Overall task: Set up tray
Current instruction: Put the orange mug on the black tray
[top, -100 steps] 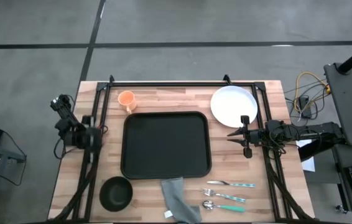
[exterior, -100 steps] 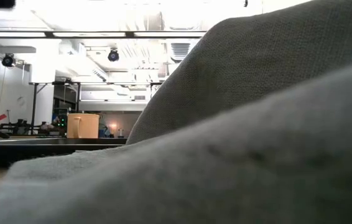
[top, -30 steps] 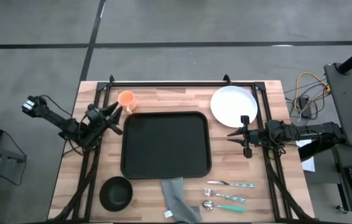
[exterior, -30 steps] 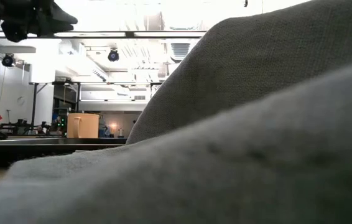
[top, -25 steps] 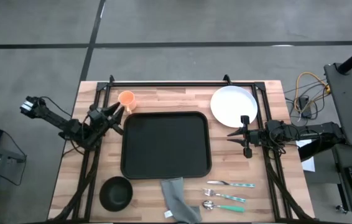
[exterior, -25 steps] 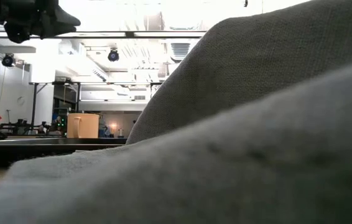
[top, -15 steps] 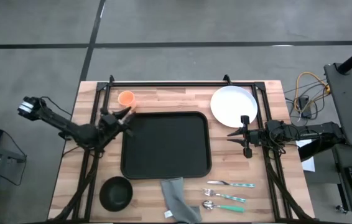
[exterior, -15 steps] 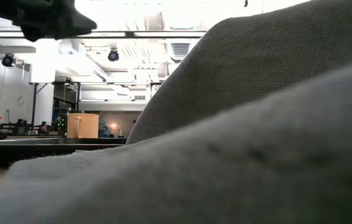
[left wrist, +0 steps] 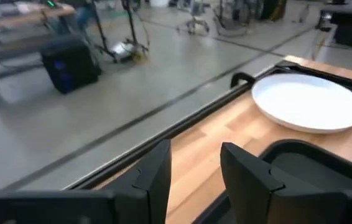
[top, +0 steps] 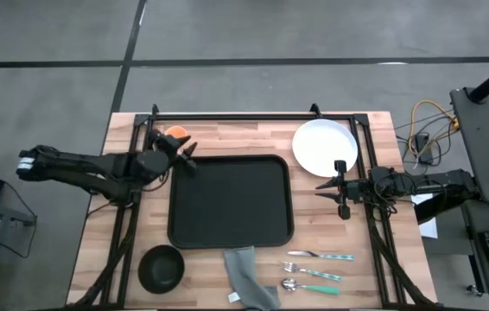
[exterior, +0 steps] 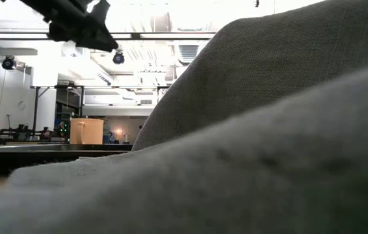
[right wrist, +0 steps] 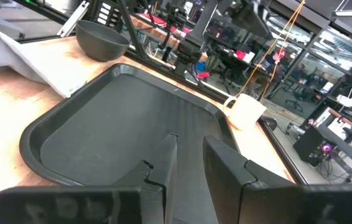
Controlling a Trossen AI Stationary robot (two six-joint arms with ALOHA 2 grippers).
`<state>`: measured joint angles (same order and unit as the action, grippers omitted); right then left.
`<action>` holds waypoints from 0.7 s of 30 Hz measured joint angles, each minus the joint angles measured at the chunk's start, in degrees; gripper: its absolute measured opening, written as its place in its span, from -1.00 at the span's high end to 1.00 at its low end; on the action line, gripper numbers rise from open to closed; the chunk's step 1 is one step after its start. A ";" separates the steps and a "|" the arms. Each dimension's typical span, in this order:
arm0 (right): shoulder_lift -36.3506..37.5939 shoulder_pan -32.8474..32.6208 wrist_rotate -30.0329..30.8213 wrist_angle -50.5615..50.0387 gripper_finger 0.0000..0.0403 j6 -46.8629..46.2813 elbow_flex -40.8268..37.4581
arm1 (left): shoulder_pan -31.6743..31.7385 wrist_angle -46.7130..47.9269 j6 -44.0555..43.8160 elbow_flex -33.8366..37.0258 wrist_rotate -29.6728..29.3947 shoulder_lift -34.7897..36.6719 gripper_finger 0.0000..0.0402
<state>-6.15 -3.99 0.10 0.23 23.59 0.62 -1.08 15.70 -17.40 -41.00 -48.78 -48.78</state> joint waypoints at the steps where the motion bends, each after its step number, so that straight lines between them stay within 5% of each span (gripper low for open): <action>1: 0.00 0.01 0.00 0.00 0.66 0.00 0.01 | 1.79 2.50 -0.16 -1.40 3.11 0.24 0.40; 8: 0.01 0.01 0.01 0.00 0.66 0.00 0.01 | 15.66 24.19 -4.53 -11.52 22.97 -0.82 0.40; 21: 0.00 0.02 0.00 0.00 0.66 0.00 0.00 | 28.17 29.83 2.50 -13.46 30.80 -10.23 0.32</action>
<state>-6.15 -3.97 0.10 0.23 23.59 0.62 27.09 45.53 -14.90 -54.46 -17.97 -59.01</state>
